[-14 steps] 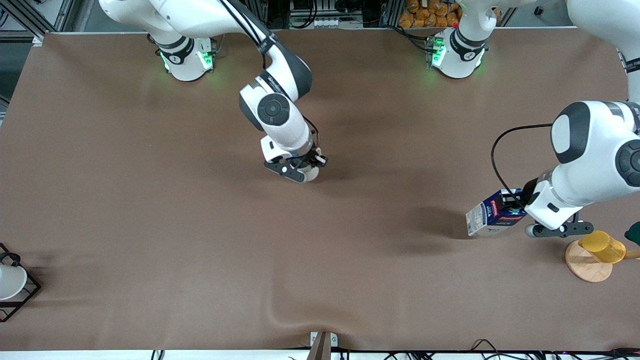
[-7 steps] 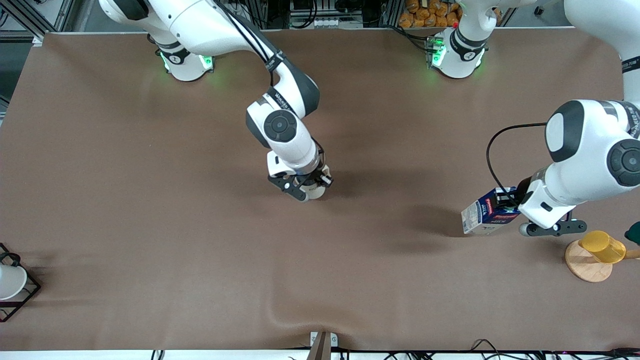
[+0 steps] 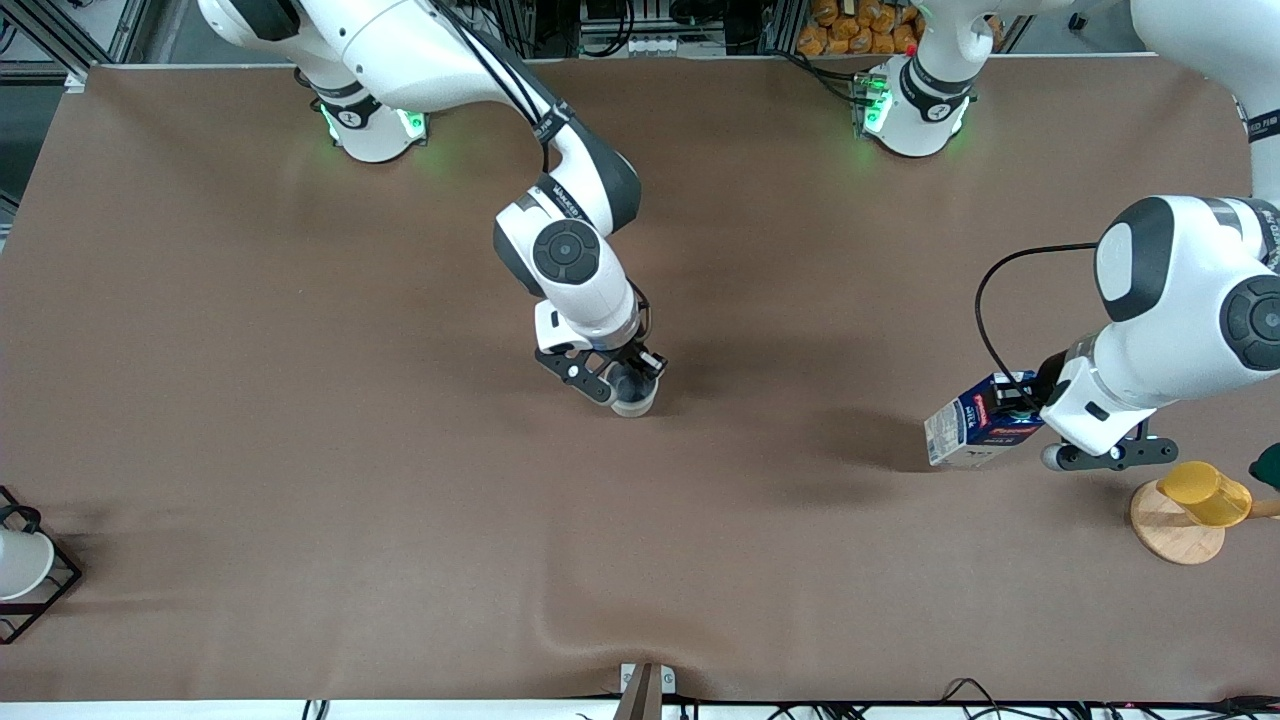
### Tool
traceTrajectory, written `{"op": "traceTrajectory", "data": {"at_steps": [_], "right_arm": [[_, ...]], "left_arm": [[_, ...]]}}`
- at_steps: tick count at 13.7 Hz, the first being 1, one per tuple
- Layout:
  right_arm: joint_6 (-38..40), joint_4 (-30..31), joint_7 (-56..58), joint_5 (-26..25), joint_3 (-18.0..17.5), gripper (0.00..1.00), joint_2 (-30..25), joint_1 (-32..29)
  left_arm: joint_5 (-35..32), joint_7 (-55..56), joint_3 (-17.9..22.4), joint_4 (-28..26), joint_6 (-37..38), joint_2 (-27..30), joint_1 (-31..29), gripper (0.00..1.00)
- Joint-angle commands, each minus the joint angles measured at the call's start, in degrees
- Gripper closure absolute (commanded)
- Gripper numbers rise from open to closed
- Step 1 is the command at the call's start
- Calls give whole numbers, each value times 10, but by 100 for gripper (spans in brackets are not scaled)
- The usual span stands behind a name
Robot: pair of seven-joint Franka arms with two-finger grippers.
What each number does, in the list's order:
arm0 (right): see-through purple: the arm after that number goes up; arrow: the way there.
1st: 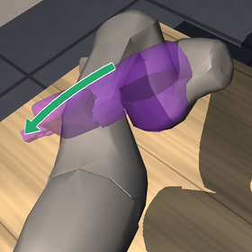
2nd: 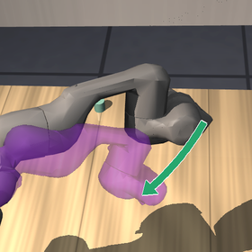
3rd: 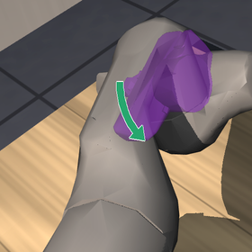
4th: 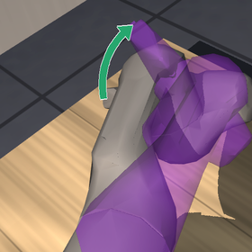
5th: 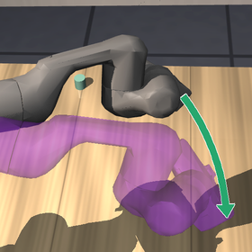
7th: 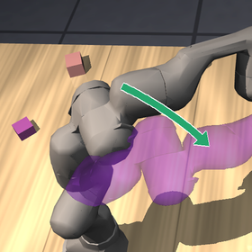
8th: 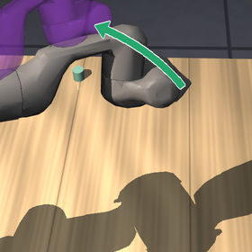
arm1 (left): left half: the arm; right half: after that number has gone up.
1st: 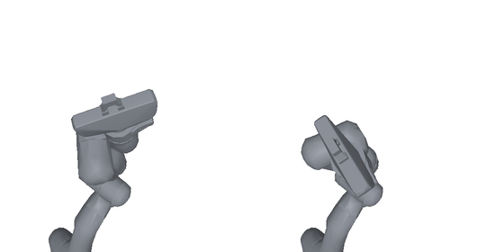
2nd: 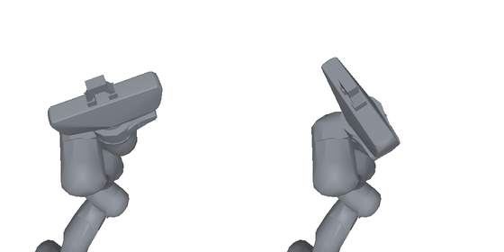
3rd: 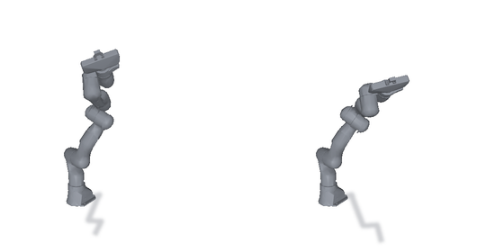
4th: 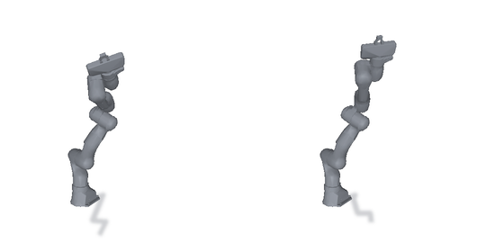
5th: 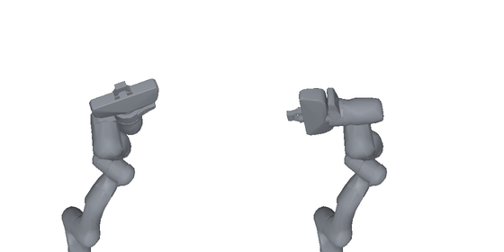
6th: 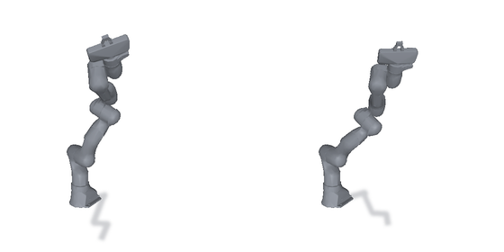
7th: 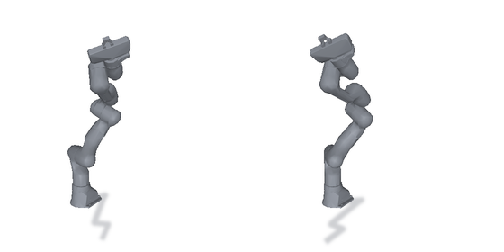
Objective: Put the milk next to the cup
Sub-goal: 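Carry the white mug with the right gripper to the table center, then set the mug down, open the right gripper and withdraw it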
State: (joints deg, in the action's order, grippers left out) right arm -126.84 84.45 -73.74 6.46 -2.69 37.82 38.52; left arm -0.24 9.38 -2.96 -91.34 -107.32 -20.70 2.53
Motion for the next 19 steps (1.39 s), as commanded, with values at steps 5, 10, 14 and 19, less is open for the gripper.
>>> {"op": "traceTrajectory", "data": {"at_steps": [5,10,14,19], "right_arm": [[166,23,138,-19,9,0,-104,-68],[254,29,420,-19,9,0,-166,-182],[309,22,568,-20,13,0,-243,-252],[415,-48,662,-22,13,0,-298,-316]], "left_arm": [[8,18,-56,-2,81,46,2,71],[7,196,-201,-2,117,65,2,70],[7,360,-311,2,113,56,8,71],[6,435,-341,2,93,19,107,72]]}}
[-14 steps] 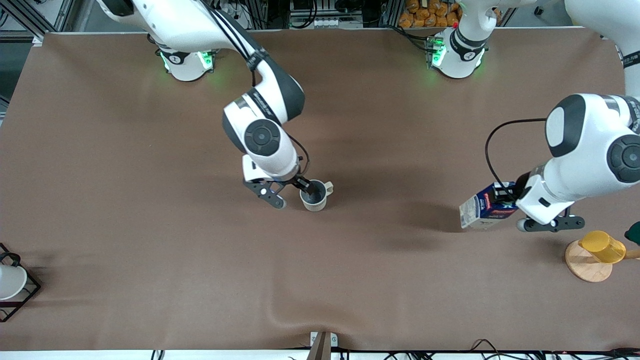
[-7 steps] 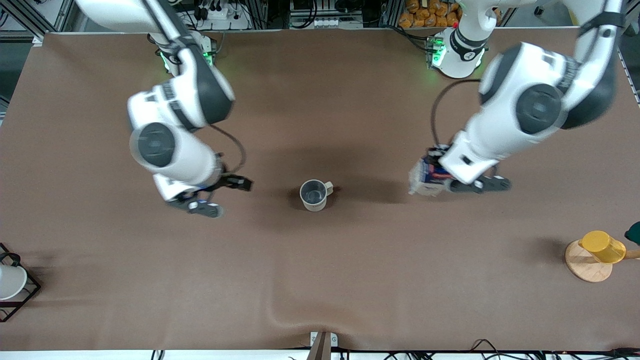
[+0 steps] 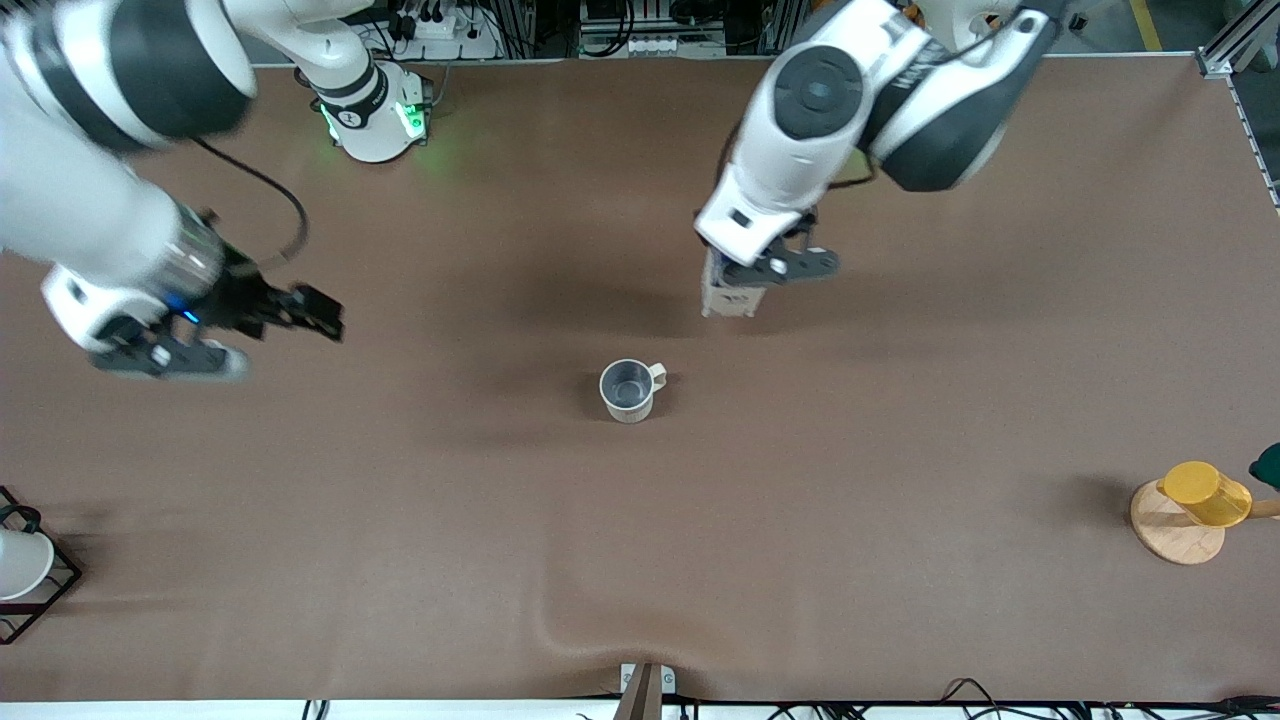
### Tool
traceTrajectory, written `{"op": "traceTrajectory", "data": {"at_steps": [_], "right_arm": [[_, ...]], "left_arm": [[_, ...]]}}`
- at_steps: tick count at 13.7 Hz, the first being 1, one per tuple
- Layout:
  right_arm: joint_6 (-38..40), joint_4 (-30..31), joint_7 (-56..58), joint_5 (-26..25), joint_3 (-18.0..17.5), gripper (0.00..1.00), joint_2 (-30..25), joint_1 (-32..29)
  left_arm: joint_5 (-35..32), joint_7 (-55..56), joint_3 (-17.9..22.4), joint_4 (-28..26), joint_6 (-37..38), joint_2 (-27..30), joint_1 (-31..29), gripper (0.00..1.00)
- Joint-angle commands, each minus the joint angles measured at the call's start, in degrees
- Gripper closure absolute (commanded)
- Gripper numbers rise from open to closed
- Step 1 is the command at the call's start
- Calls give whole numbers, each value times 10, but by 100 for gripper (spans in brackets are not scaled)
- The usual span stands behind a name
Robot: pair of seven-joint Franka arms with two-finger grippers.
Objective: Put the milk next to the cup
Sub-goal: 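Set the mug down, open the right gripper and withdraw it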
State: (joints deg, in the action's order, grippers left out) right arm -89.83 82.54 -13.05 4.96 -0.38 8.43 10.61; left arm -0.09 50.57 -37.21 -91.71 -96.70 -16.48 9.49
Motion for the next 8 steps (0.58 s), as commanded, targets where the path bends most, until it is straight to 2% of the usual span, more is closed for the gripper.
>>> {"op": "traceTrajectory", "data": {"at_steps": [1,3,6,8], "right_arm": [[81,-60,58,-7,-9,0,-3,-41],[124,-96,53,-7,-9,0,0,-64],[125,-91,74,-42,-9,0,0,-88],[126,-91,89,-66,-9,0,3,-89]], "left_arm": [[4,33,1,6,-34,-35,51,72],[-2,37,1,7,-57,-70,61,72],[-34,51,6,16,-99,-104,89,72],[-48,66,6,49,-101,-139,98,72]]}}
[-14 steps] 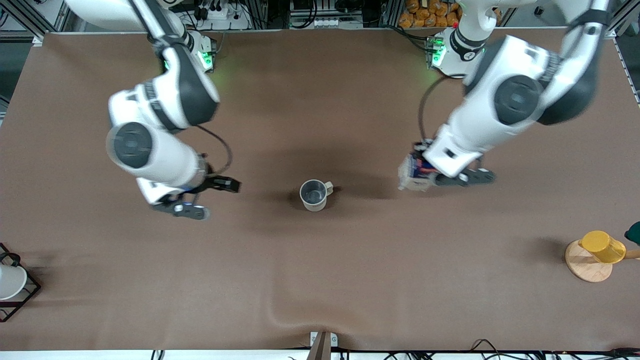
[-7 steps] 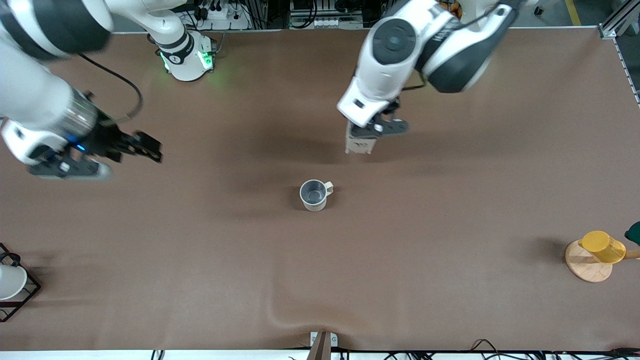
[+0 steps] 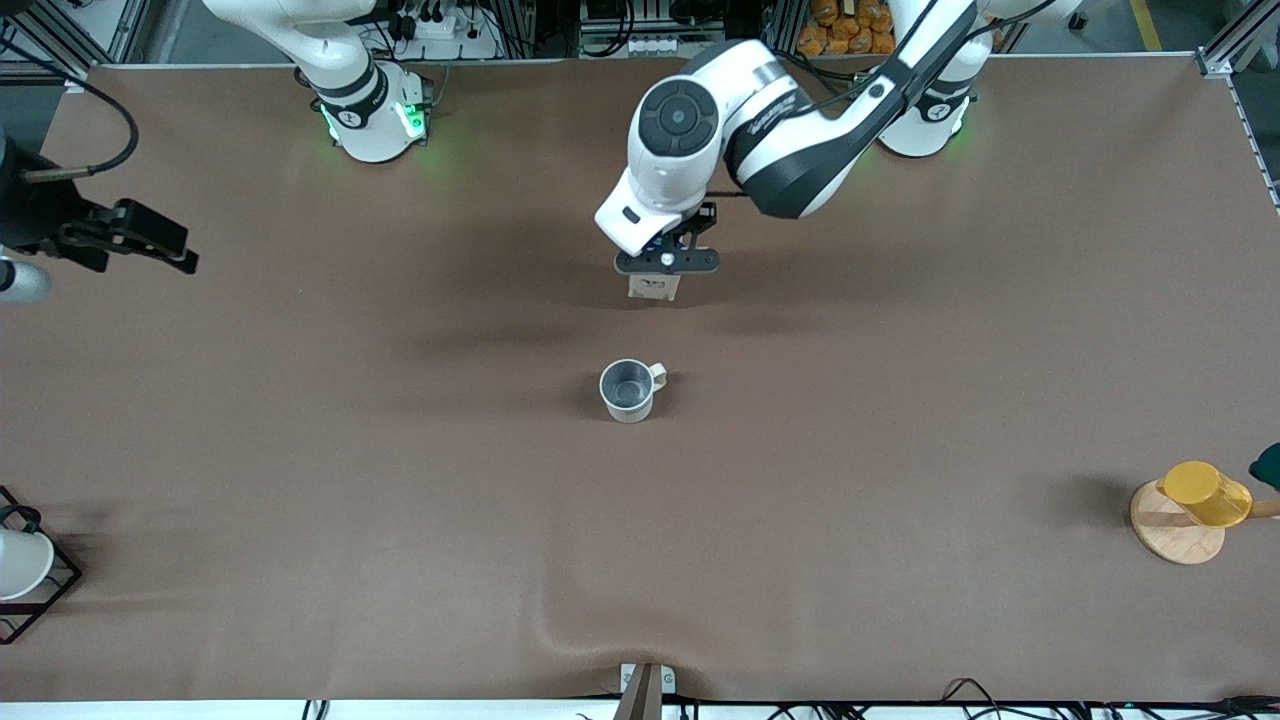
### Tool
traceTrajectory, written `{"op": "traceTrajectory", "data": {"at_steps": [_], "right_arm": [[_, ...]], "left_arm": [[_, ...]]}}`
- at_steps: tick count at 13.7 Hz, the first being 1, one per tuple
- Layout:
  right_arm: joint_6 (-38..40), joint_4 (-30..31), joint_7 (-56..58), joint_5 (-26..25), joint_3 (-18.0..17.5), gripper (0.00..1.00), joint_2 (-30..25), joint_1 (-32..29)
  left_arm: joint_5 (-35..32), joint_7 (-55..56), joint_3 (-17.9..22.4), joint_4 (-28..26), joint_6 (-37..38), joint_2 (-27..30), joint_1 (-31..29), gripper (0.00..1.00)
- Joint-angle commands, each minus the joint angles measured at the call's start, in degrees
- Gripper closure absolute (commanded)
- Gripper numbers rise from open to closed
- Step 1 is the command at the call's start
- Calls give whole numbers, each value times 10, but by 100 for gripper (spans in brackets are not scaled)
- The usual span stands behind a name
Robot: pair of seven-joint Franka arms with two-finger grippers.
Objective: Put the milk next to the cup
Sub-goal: 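Set the mug down, open the right gripper and withdraw it, then carry the milk carton with the left gripper beside the white mug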
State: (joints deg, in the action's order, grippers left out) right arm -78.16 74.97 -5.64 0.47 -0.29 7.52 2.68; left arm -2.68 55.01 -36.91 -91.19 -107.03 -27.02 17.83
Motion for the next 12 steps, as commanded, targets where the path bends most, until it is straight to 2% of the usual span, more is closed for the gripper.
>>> {"op": "traceTrajectory", "data": {"at_steps": [1,6,10,12], "right_arm": [[8,-15,18,-21,-10,0,14,-10],[-2,-15,-1,-19,-12,0,18,1],[-14,-15,-3,-14,-10,0,22,-9],[-18,-15,1,14,-10,0,27,-33]], "left_arm": [[-34,28,3,51,2,-44,22,72],[-90,56,15,66,1,-83,33,72],[-92,60,27,79,-6,-86,35,72],[-92,60,27,87,-7,-87,36,72]]}}
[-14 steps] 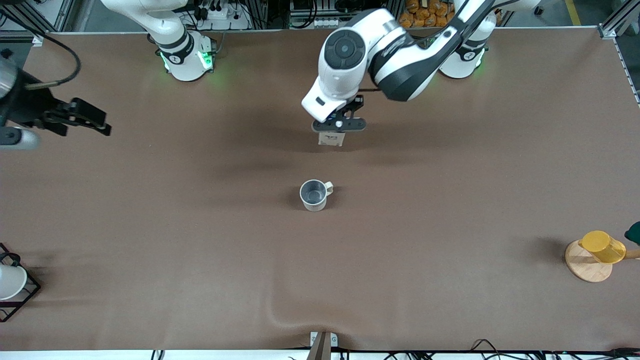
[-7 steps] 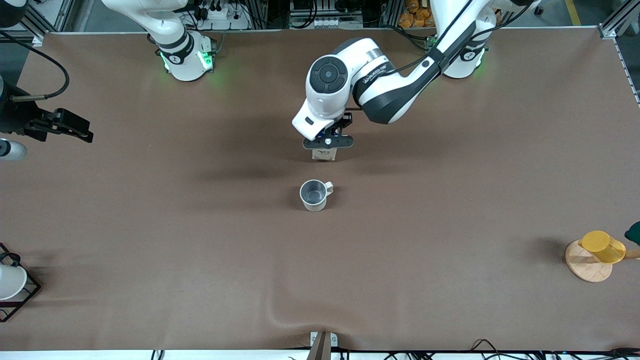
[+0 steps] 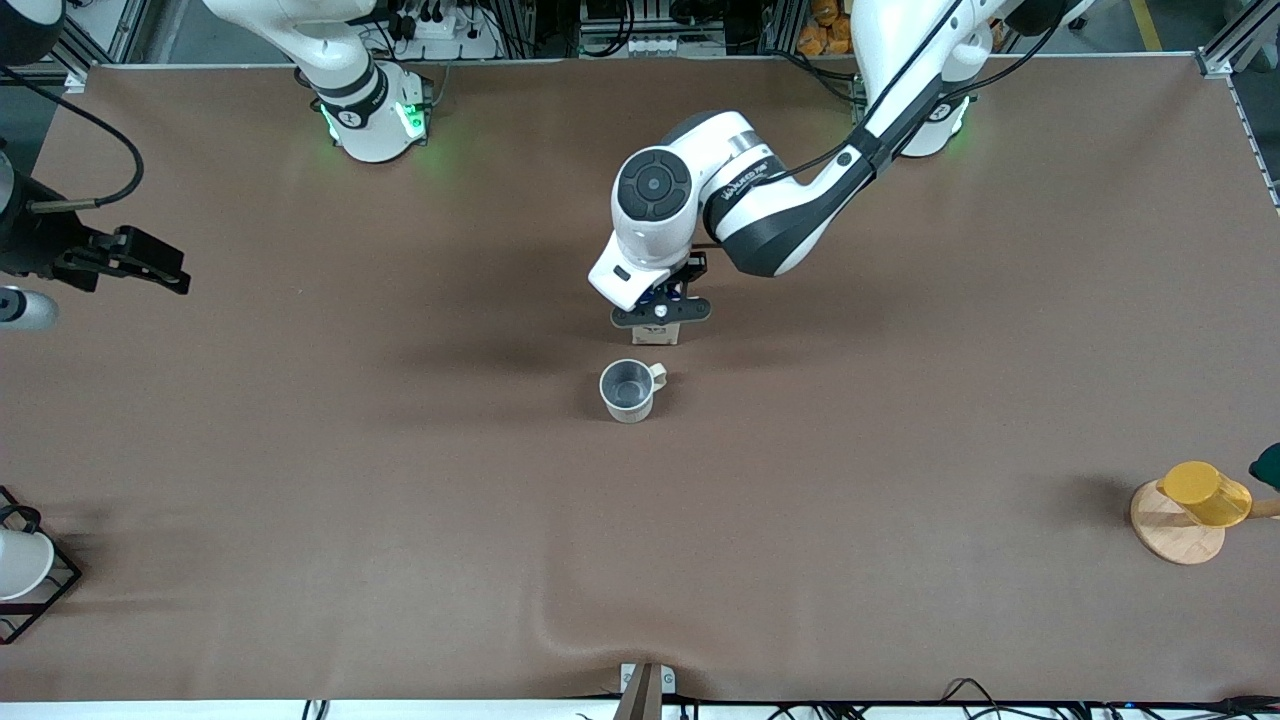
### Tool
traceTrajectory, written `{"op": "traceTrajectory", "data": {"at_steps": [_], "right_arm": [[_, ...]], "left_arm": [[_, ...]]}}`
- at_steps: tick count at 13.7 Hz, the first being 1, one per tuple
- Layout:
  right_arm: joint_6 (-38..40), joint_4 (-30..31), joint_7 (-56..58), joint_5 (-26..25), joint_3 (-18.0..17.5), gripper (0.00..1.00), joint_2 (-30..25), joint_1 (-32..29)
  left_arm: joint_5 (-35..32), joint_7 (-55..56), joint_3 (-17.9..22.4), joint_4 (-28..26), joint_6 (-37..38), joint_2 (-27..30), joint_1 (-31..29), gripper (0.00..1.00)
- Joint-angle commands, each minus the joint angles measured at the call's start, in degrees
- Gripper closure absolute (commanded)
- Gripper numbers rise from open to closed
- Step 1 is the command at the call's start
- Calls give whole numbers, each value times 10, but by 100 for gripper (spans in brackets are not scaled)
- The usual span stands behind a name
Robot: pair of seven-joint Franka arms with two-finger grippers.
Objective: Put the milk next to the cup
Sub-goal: 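Carry the milk carton with the left gripper beside the white mug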
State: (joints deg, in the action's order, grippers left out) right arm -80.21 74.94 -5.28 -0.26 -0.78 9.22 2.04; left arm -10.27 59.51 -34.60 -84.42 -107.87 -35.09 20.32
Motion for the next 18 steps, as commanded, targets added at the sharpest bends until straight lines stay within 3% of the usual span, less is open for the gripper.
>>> {"op": "traceTrajectory", "data": {"at_steps": [1,15,18], "right_arm": [[3,-14,1,30,-5,0,10,-34],[1,-15,-4,28,-5,0,23,-29],[1,-18,1,25,-5,0,26,-34]], "left_arm": [[-16,16,4,21,0,-5,11,72],[-41,11,13,27,-50,-33,23,71],[-41,10,14,27,-50,-34,27,63]]}}
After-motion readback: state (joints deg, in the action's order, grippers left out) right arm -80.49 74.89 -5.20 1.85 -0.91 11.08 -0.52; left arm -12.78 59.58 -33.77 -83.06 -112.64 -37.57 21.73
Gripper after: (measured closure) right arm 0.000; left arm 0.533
